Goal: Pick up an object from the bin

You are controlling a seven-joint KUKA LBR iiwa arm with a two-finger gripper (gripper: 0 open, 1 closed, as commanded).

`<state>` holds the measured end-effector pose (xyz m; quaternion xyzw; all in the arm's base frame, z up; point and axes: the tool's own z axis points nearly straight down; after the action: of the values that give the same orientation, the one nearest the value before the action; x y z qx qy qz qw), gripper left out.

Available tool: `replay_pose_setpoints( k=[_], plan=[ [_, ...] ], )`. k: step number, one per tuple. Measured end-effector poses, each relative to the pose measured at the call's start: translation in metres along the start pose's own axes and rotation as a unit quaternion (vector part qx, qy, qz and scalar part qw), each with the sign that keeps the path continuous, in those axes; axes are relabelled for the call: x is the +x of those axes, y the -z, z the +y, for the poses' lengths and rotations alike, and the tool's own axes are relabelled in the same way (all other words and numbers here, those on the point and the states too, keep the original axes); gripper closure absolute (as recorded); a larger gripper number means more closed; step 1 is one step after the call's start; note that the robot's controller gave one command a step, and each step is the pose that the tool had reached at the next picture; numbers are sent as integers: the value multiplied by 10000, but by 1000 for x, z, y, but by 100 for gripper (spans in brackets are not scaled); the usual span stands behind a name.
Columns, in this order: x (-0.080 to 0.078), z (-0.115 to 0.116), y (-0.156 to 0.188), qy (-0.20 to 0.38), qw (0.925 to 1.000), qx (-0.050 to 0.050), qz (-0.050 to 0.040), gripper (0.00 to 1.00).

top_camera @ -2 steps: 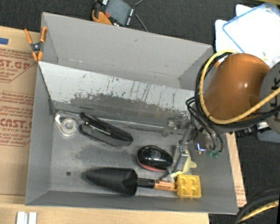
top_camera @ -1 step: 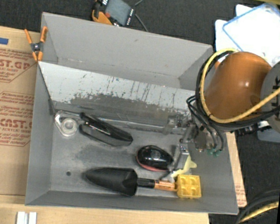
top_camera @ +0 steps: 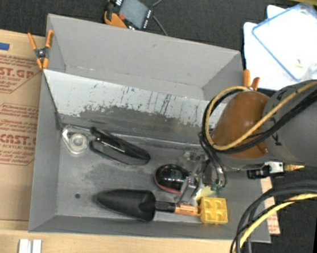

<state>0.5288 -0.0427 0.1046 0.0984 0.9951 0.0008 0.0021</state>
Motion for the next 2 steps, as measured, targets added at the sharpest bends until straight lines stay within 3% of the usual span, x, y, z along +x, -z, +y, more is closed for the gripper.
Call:
replay_pose_setpoints(
  k=[1, 2],
  plan=[
    [12, -9, 55, 500, 9987, 1, -49, 0],
    [7, -9, -3, -315, 9995, 3, 27, 0]
  ],
)
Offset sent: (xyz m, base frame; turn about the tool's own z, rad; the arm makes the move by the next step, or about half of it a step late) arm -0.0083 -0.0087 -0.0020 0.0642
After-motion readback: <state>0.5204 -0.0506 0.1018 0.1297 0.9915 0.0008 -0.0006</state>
